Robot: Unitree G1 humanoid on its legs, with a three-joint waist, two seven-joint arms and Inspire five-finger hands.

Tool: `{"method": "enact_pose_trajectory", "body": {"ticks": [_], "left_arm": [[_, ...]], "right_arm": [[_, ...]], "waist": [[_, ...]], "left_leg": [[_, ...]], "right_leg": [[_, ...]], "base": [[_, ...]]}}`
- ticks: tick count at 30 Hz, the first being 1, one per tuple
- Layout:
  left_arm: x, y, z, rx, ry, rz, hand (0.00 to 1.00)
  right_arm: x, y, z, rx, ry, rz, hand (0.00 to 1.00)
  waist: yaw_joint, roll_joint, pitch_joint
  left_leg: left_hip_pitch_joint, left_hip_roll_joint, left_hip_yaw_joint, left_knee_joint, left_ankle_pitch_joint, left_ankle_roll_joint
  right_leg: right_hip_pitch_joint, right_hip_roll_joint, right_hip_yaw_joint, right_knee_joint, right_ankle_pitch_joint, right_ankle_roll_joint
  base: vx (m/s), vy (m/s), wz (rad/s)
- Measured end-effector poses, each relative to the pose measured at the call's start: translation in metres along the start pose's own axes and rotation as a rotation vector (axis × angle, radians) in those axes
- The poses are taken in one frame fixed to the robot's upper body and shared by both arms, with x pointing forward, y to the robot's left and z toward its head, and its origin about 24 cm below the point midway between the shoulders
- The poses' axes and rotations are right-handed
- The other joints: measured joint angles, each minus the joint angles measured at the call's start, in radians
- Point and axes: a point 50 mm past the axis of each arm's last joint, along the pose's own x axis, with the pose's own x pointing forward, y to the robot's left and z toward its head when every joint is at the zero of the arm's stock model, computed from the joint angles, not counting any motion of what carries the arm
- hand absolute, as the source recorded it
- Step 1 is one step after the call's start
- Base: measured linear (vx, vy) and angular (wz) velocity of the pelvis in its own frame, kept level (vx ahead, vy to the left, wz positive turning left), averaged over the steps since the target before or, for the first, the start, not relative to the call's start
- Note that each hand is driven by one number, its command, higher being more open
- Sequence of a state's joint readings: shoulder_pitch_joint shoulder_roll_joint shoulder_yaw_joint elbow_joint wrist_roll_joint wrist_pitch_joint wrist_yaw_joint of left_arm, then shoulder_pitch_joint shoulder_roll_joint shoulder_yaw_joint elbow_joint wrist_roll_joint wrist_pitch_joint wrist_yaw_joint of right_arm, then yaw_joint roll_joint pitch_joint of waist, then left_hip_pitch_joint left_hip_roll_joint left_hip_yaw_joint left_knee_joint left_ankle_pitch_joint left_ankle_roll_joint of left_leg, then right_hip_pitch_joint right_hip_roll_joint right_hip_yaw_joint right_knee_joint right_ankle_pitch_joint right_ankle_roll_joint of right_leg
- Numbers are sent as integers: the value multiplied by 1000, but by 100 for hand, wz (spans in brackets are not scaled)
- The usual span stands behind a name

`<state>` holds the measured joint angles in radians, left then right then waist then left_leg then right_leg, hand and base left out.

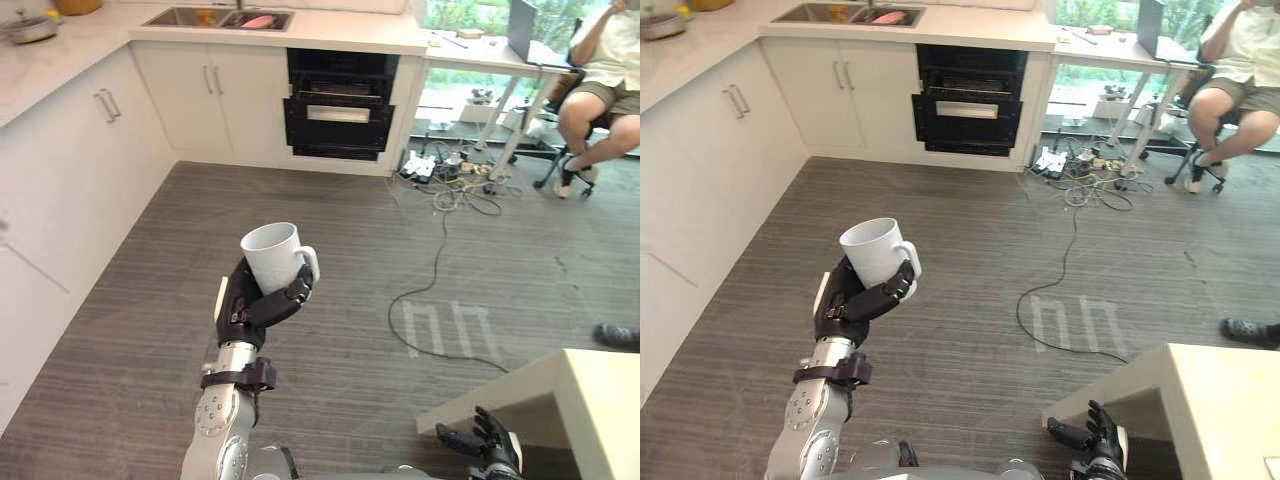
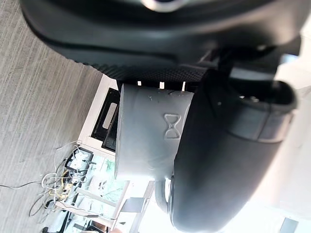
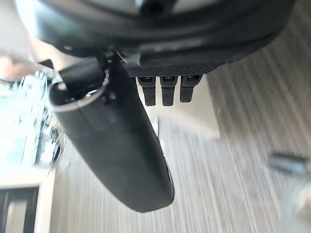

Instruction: Walk over to the sink, pick up the cup, carry it to the dishwasher, place the cup inside the dishwasher, then close the dishwasher door

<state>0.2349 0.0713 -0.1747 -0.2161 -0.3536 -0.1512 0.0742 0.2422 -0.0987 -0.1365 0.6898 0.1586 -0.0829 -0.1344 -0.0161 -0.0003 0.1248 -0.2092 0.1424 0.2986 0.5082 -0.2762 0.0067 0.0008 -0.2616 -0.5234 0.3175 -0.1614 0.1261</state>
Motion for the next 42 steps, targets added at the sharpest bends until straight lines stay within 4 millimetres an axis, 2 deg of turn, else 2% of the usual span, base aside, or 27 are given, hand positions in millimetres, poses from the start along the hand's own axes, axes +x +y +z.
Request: {"method": "enact_pose_trajectory", "body": {"ticks": [1,2,4,5,7,9,13,15,17,19,20,21,22,23,25,27,29,30,31,32,33,34,35,37,38,40,42], "left_arm": [[0,2,-2,8,11,1,30],[0,2,-3,8,14,2,30],[-1,3,-5,14,26,3,30],[-1,3,-5,16,27,1,30],[-2,4,-5,28,32,0,30],[-2,6,-5,34,29,8,30],[-2,-1,-6,25,30,-18,30],[0,-6,-6,20,28,-41,30],[3,-7,-5,18,18,-46,30],[3,-8,-4,7,8,-34,30],[3,-8,-4,-2,5,-29,30],[2,-9,-4,-8,6,-30,30],[0,-13,-2,-19,0,-37,30],[1,-14,-1,-24,-8,-43,30],[3,-18,9,-34,-66,-62,30],[5,-17,12,-32,-84,-58,30],[5,-15,14,-30,-90,-48,30],[5,-13,16,-29,-98,-34,30],[5,-12,17,-26,-102,-28,30],[5,-10,19,-25,-113,-14,30],[5,-10,21,-27,-122,-7,30],[5,-9,21,-25,-122,-5,30],[5,-8,21,-12,-116,-8,30],[6,-6,21,26,-109,-21,30],[5,-3,20,52,-96,-23,30],[3,-1,17,66,-81,-8,30],[5,-3,22,64,-115,-19,30]], "right_arm": [[0,16,2,0,-6,62,90],[1,18,3,0,-8,71,90],[1,33,8,-16,-21,131,90],[1,35,8,-18,-23,142,90],[2,38,12,-20,-37,153,90],[4,40,22,-20,-72,153,90],[5,36,50,-83,-196,123,90],[4,29,67,-135,-272,103,90],[0,25,76,-159,-322,92,90],[-3,28,87,-183,-379,101,90],[-8,30,94,-190,-415,113,90],[-12,32,97,-192,-440,123,90],[-17,34,101,-187,-474,125,90],[-20,36,104,-183,-496,128,90],[-22,38,121,-175,-578,127,90],[-15,37,126,-180,-575,111,90],[-11,33,123,-181,-550,90,90],[-9,31,120,-189,-535,82,90],[-8,31,117,-191,-522,81,90],[-7,31,113,-193,-499,81,90],[-7,30,111,-196,-494,79,90],[-6,31,109,-194,-485,80,90],[-6,32,103,-189,-464,82,90],[-7,35,101,-169,-453,85,90],[-6,38,100,-159,-444,87,90],[-5,40,99,-159,-437,97,90],[-7,44,103,-156,-458,111,90]], "waist": [[0,-15,-7],[0,-15,-8],[-4,-16,-7],[-5,-18,-6],[-2,-18,-3],[-3,-16,3],[-46,-6,17],[-60,-4,19],[-59,3,12],[-55,32,15],[-50,49,25],[-40,53,29],[-25,47,34],[-21,41,37],[-8,29,44],[7,32,44],[31,27,47],[32,32,47],[34,29,48],[41,19,41],[40,22,38],[38,15,40],[28,-16,37],[6,-53,41],[-11,-63,40],[-17,-48,46],[-26,-29,47]], "left_leg": [[-6,-50,-4,0,-8,18],[-6,-60,-5,0,-9,22],[2,-131,-44,-16,-18,64],[8,-147,-57,-28,-17,67],[63,-185,-105,-101,0,90],[116,-190,-128,-166,10,97],[203,-185,-217,-246,20,83],[249,-172,-280,-250,-15,36],[278,-151,-293,-224,-55,1],[224,-90,-272,-11,-65,-42],[142,-34,-251,241,-8,-98],[88,15,-217,412,19,-109],[40,82,-154,556,9,-91],[16,102,-132,583,1,-77],[-98,115,-65,487,-32,-48],[-165,72,-71,258,-26,-61],[-206,20,-85,20,36,-76],[-222,-1,-105,-107,106,-77],[-223,-7,-102,-119,157,-71],[-228,-24,-91,-64,209,-37],[-247,-29,-88,6,215,9],[-248,-34,-83,38,186,30],[-228,-64,-67,58,126,50],[-175,-111,-61,43,84,70],[-124,-131,-69,24,63,78],[49,-134,-70,-88,35,73],[189,-115,-70,-210,29,63]], "right_leg": [[-28,-54,16,61,-17,1],[-32,-63,20,71,-21,-2],[-66,-89,127,156,-83,-65],[-78,-72,188,182,-100,-56],[-134,30,341,260,-142,-52],[-191,95,350,263,-153,-72],[-300,157,369,145,-110,-72],[-331,177,423,72,17,-77],[-327,188,426,125,53,-102],[-272,221,384,143,-7,-130],[-209,248,365,127,-9,-132],[-150,269,362,99,-15,-142],[-54,287,363,24,-20,-150],[-14,288,363,-12,-21,-151],[105,280,380,-149,-33,-161],[158,262,380,-209,-38,-157],[204,229,383,-234,-67,-125],[233,216,384,-244,-96,-102],[247,206,387,-245,-113,-90],[260,175,402,-224,-153,-79],[251,161,415,-160,-171,-63],[234,149,419,-103,-177,-56],[137,101,445,132,-172,-51],[15,52,481,430,-96,24],[-38,45,493,567,-92,25],[-145,80,470,694,-134,-49],[-284,134,409,630,-164,-99]], "base": [[23,288,32],[92,228,46],[102,198,63],[112,87,86],[150,20,72],[177,-14,33],[328,-79,67],[560,-185,77],[446,-159,51],[617,-217,31],[536,-209,26],[550,-180,16],[529,-149,4],[595,-155,6],[473,-60,4],[406,87,-11],[417,159,-14],[359,176,-12],[476,269,-26],[536,311,-33],[574,326,-28],[733,365,-7],[737,348,6],[604,246,24],[501,118,21],[621,139,-6],[560,77,-14]]}}
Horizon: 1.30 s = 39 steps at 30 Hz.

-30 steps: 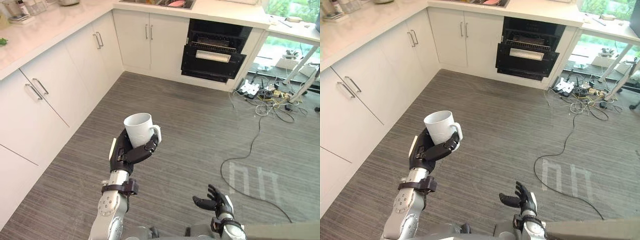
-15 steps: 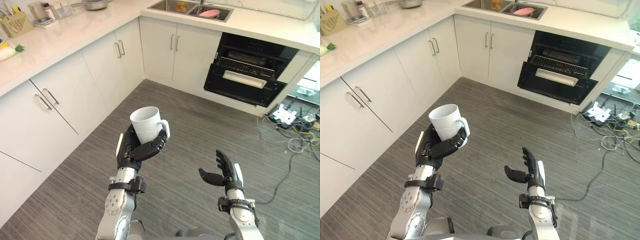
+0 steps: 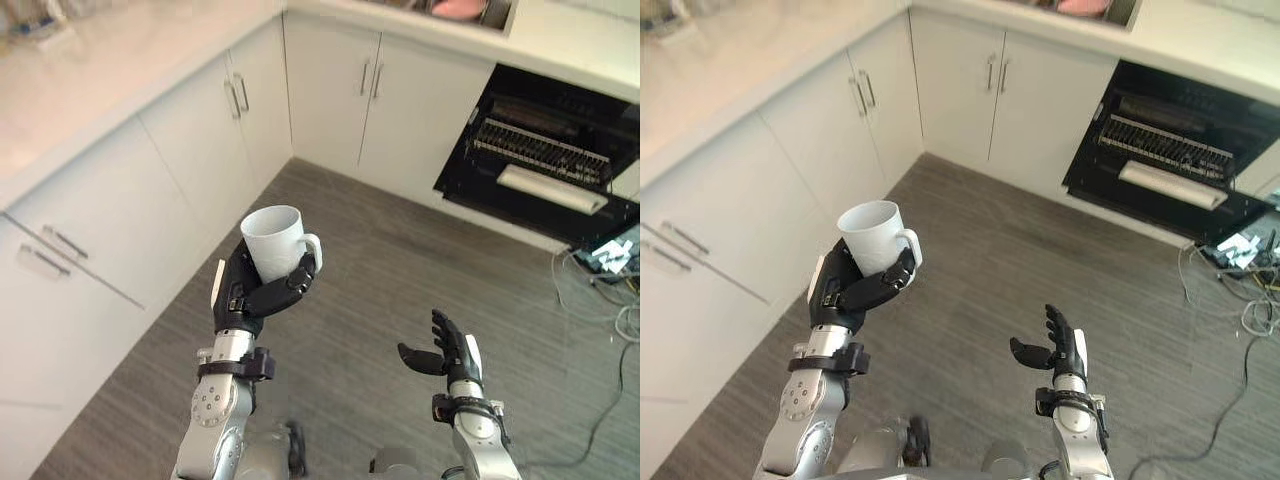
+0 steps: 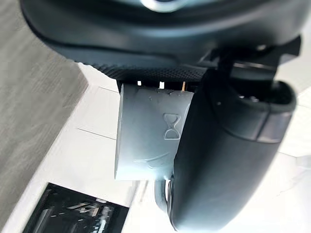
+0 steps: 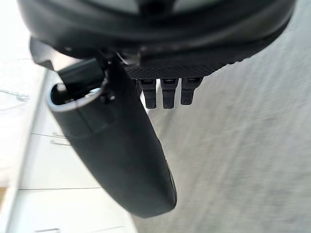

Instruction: Walk over to the sink, pick up the cup, carry it to the dishwasher, place the cup inside the dishwasher, then close the dishwasher door

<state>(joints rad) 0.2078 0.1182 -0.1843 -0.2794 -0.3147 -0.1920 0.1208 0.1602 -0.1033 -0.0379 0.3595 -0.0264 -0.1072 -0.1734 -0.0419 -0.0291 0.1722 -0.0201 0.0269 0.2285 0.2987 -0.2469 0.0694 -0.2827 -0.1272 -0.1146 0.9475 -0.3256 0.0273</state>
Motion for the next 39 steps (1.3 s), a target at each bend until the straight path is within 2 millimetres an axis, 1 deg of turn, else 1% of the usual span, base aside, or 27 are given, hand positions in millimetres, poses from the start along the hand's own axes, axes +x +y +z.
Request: {"method": "enact_pose_trajectory", "body": {"ticks": [2,4,5,6,7,8,10,12,14,16,19,21,22,23,24,25,26,27,29,30,33,34,35,36,37,38,39], "left_arm": [[4,-3,3,-4,-24,-19,30],[7,-6,4,-8,-33,-31,30],[6,-7,4,-8,-32,-32,30],[5,-7,1,-14,-16,-29,30],[3,-9,-3,-21,0,-31,30],[3,-11,-5,-29,5,-32,30],[2,-15,-6,-61,7,-15,30],[-2,-15,-9,-68,22,-7,30],[-3,-15,-8,-66,19,-19,30],[-2,-13,-7,-66,12,-9,30],[-2,-12,-6,-65,9,-4,30],[-2,-8,-1,-59,-14,12,30],[-2,-6,1,-55,-19,22,30],[-1,-7,1,-57,-23,24,30],[0,-6,4,-50,-32,26,30],[1,-6,3,-47,-31,21,30],[1,-6,3,-41,-27,15,30],[1,-4,3,-22,-18,5,30],[0,-2,1,0,3,-2,30],[0,-2,2,-2,-2,0,30],[4,-2,8,-1,-44,-1,30],[5,-1,10,3,-52,-2,30],[6,-1,10,7,-54,-2,30],[6,0,11,15,-53,-6,30],[6,0,9,13,-50,-6,30],[6,-3,1,-17,-21,9,30],[6,-4,-2,-26,-12,15,30]], "right_arm": [[1,-1,4,-7,-21,-1,90],[1,-2,6,-8,-30,-4,90],[1,-2,7,-9,-34,-5,90],[0,-5,7,-18,-37,-11,90],[-1,-8,7,-22,-37,-17,90],[-2,-8,8,-22,-41,-18,90],[-8,-14,20,-13,-95,-34,90],[-11,-14,33,10,-154,-60,90],[-14,-17,52,28,-252,-83,90],[-9,-19,65,32,-313,-93,90],[-1,-24,69,17,-319,-109,90],[3,-25,65,6,-297,-106,90],[2,-25,61,5,-278,-109,90],[2,-25,60,4,-275,-108,90],[1,-24,57,8,-264,-108,90],[1,-25,56,9,-259,-110,90],[2,-23,56,14,-255,-109,90],[4,-18,57,32,-254,-104,90],[5,-11,59,50,-256,-89,90],[6,-5,64,52,-270,-67,90],[14,10,86,70,-344,-16,90],[16,13,94,76,-372,-7,90],[17,14,96,77,-380,-5,90],[15,14,97,78,-385,-5,90],[14,11,96,71,-388,-11,90],[14,3,92,48,-376,-25,90],[13,1,88,47,-365,-33,90]], "waist": [[-14,15,6],[-38,11,3],[-47,6,0],[-63,18,-9],[-62,30,-18],[-59,40,-16],[-43,96,11],[-20,97,13],[-6,79,10],[7,78,10],[29,62,18],[34,69,13],[43,75,-4],[44,72,-8],[27,43,-13],[23,39,-14],[23,27,-15],[18,10,-9],[-2,8,-9],[0,11,-10],[1,13,-12],[0,10,-14],[-1,4,-17],[-5,-17,-29],[-14,-13,-30],[-18,42,-41],[-22,59,-44]], "left_leg": [[119,12,2,-96,-9,-25],[220,8,2,-165,-36,-69],[250,2,-1,-177,-54,-84],[291,12,-24,-160,-89,-107],[276,43,-31,-56,-100,-118],[242,66,-32,49,-100,-118],[34,227,-55,617,25,-162],[-60,303,-30,821,13,-147],[-150,302,21,801,-24,-100],[-228,264,25,649,-56,-91],[-287,125,-89,235,-13,-137],[-284,73,-181,-1,137,-154],[-269,59,-193,13,251,-152],[-273,53,-189,44,267,-126],[-303,33,-147,150,179,-82],[-302,30,-132,173,148,-73],[-285,25,-102,184,116,-60],[-235,15,-68,170,84,-43],[-127,14,-32,115,57,-29],[-49,30,4,57,49,-33],[80,70,109,-42,31,-63],[108,79,143,-57,17,-82],[120,78,154,-56,7,-95],[150,66,166,-45,-32,-121],[161,64,160,-27,-62,-134],[166,117,155,31,-85,-144],[133,151,133,144,-83,-143]], "right_leg": [[-102,26,-79,-266,31,2],[-136,57,-83,-623,188,5],[-144,60,-67,-677,240,1],[-152,74,-38,-624,356,-29],[-153,93,-20,-560,373,-54],[-145,100,-25,-540,340,-64],[-8,171,-58,-551,269,-96],[123,209,-50,-597,249,-107],[237,205,-11,-676,211,-107],[311,194,19,-724,212,-102],[406,146,84,-762,189,-92],[449,124,149,-758,124,-47],[460,108,194,-739,73,-17],[458,99,215,-718,51,-5],[424,61,233,-625,13,20],[398,54,236,-565,8,31],[343,36,227,-450,8,74],[260,-1,201,-264,45,172],[180,-32,129,-90,24,135],[133,-32,77,-66,3,94],[0,-38,-130,-219,-15,12],[-27,-29,-225,-355,28,-36],[-32,-18,-250,-433,71,-48],[-28,9,-240,-564,209,-73],[-21,16,-214,-561,274,-114],[1,55,-224,-550,252,-110],[29,83,-218,-581,232,-114]], "base": [[695,33,-1],[709,-22,26],[693,-74,46],[718,-121,38],[729,-151,30],[704,-171,22],[674,-157,3],[576,-114,-27],[731,-77,-30],[626,27,-47],[514,167,-56],[532,304,-87],[560,377,-97],[680,447,-87],[435,278,-53],[530,325,-53],[496,299,-67],[568,321,-71],[422,204,-64],[365,121,-95],[388,60,-103],[346,20,-91],[408,-27,-67],[375,-49,-26],[545,-47,-27],[449,-57,-24],[417,-61,-35]]}}
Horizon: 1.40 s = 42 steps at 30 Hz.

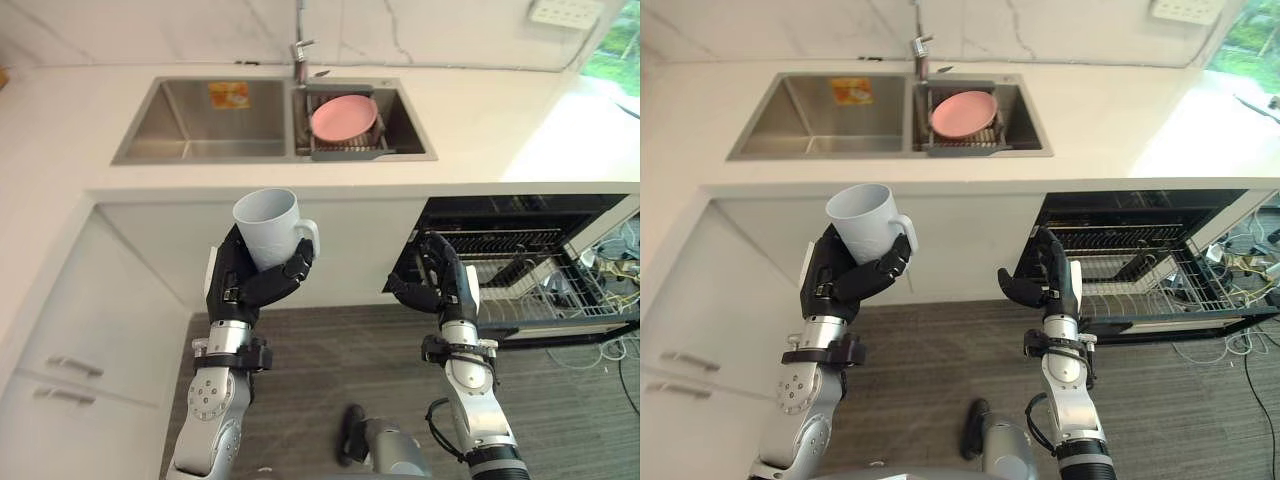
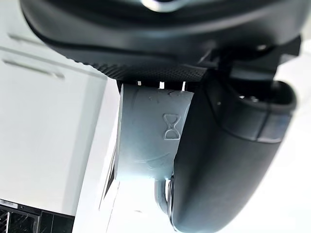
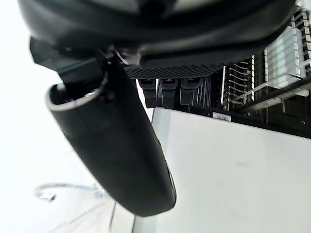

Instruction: Walk over to the sink, pick up the cup, carry it to the dishwasher, place the cup inside the dishwasher, then close the dishwasher door

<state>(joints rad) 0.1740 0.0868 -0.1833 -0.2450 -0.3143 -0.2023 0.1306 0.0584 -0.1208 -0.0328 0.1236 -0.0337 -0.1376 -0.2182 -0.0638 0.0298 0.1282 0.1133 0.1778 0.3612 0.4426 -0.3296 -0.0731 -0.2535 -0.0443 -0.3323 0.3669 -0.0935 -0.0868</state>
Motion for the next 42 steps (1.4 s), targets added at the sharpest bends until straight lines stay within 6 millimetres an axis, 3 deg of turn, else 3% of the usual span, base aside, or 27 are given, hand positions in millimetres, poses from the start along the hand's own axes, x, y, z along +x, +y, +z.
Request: {"method": "enact_pose_trajectory", "body": {"ticks": [1,3,5,7,9,11,12,16,23,29,33,42], "left_arm": [[1,-1,-1,-4,1,1,30],[2,-2,-5,-10,15,4,30],[2,-5,-6,-17,19,-9,30],[4,-7,-4,-18,8,-19,30],[4,-7,-4,-17,8,-15,30],[4,-6,-3,-17,3,-6,30],[5,-5,-1,-18,-5,7,30],[8,0,1,28,-15,12,30],[9,8,5,72,-32,27,30],[23,13,17,134,-96,33,30],[40,13,19,156,-117,32,30],[40,16,6,162,-61,54,30]], "right_arm": [[-1,-2,-1,-2,3,-5,90],[-8,-6,-2,0,8,-21,90],[-13,-11,4,10,-17,-48,90],[-11,-14,16,17,-75,-59,90],[-10,-13,17,19,-80,-56,90],[-11,-13,16,17,-76,-48,90],[-11,-11,16,15,-79,-36,90],[-20,-10,11,34,-51,-23,90],[-21,6,38,100,-160,112,90],[-20,28,61,222,-247,282,90],[-25,42,74,326,-281,405,90],[-24,47,85,441,-315,465,90]], "waist": [[-3,9,2],[5,20,7],[14,17,7],[24,16,8],[27,16,8],[30,25,3],[31,41,-1],[18,3,-15],[18,2,-17],[16,-2,-18],[11,-3,-20],[11,-17,-38]], "left_leg": [[-27,25,-11,79,9,-2],[-136,95,-70,387,62,2],[-178,78,-94,422,34,8],[-255,18,-153,320,-5,9],[-286,-46,-255,179,-1,3],[-284,-84,-368,-9,71,-7],[-283,-75,-393,-87,214,-7],[-205,-116,-290,-190,230,39],[-127,-125,-137,-265,233,56],[-100,-116,5,-282,223,68],[-83,-125,28,-289,220,70],[-88,-128,26,-291,228,78]], "right_leg": [[23,19,2,-18,-3,-3],[133,74,39,-111,-4,-13],[193,78,75,-156,-3,-13],[242,68,142,-193,-1,-10],[275,59,189,-210,-1,-8],[294,63,233,-209,-3,14],[306,80,267,-212,-21,54],[300,18,365,-230,-18,99],[278,3,515,-256,14,142],[253,11,625,-319,90,167],[251,6,632,-325,104,172],[257,-1,617,-358,124,172]], "base": [[424,-103,-37],[427,-48,-54],[360,16,-63],[395,76,-80],[252,154,-81],[214,192,-97],[194,212,-95],[130,193,-60],[20,84,-66],[-60,44,-71],[-87,15,-25],[-19,-10,-2]]}}
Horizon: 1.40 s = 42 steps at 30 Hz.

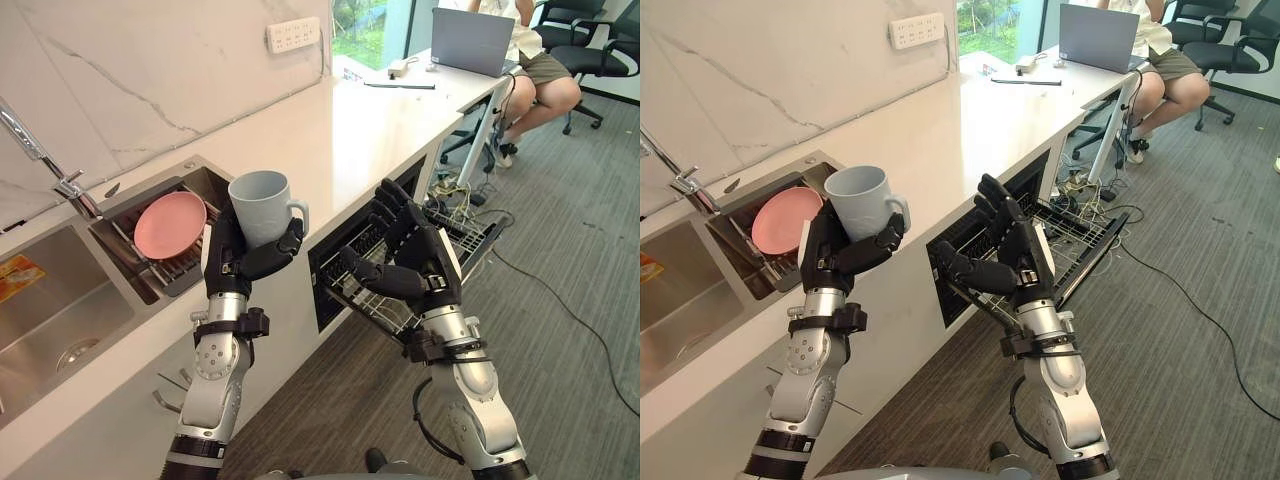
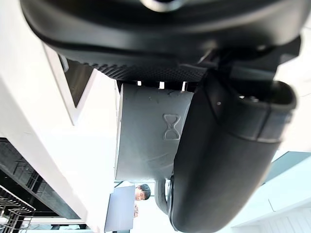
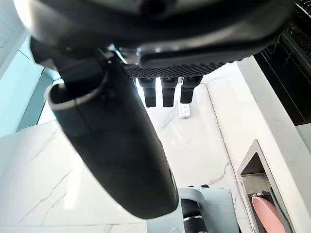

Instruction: Walk over to the sink, pick up the cup, carry it to the dishwasher, place the cup inside the dishwasher, then close the dishwasher door

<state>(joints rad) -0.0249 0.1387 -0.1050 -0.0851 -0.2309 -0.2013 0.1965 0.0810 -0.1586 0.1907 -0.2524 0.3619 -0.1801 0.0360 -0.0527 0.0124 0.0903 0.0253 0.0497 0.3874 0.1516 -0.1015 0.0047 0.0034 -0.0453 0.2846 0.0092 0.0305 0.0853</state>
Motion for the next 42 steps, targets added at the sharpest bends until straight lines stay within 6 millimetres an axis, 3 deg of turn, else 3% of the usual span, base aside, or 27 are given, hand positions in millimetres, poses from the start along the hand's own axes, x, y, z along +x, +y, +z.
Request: {"method": "enact_pose_trajectory", "body": {"ticks": [10,18,22,23,26,35,36,42], "left_arm": [[-6,-24,-9,4,35,-100,30],[-17,-59,-14,-46,64,-257,30],[-18,-62,-15,-47,76,-263,30],[-18,-62,-16,-47,78,-265,30],[-23,-74,-17,-56,92,-313,30],[-25,-78,-18,1,86,-336,30],[-25,-78,-18,3,85,-335,90],[-25,-78,-18,5,85,-339,90]], "right_arm": [[0,15,-5,37,17,52,90],[8,26,-5,52,6,100,90],[11,24,-10,60,22,73,90],[12,23,-11,68,25,66,30],[13,22,-20,74,58,52,30],[14,16,-23,97,68,5,30],[14,16,-24,99,68,6,30],[15,11,-23,100,62,-11,30]], "waist": [[-1,-1,-26],[7,-2,-32],[8,-2,-37],[9,-3,-38],[13,-4,-56],[13,-15,-71],[13,-18,-73],[13,-25,-76]], "left_leg": [[-14,-16,-35,-1,3,7],[-26,-32,-67,-10,18,18],[-32,-36,-78,-12,25,21],[-33,-37,-80,-12,27,21],[-37,-42,-89,-15,30,23],[-42,-48,-106,-18,40,27],[-42,-48,-108,-18,41,27],[-42,-52,-114,-18,43,30]], "right_leg": [[12,-19,-46,-17,1,1],[11,-34,-81,-18,-1,4],[11,-38,-93,-18,-1,3],[11,-39,-95,-18,-1,3],[10,-42,-106,-22,-4,2],[11,-47,-125,-23,-6,-1],[12,-48,-126,-22,-6,-2],[14,-51,-133,-20,-15,-16]], "base": [[-7,-1,11],[-26,-10,13],[-25,-15,9],[-28,-15,7],[-20,-14,10],[-20,-14,6],[-26,-21,4],[-18,-8,3]]}}
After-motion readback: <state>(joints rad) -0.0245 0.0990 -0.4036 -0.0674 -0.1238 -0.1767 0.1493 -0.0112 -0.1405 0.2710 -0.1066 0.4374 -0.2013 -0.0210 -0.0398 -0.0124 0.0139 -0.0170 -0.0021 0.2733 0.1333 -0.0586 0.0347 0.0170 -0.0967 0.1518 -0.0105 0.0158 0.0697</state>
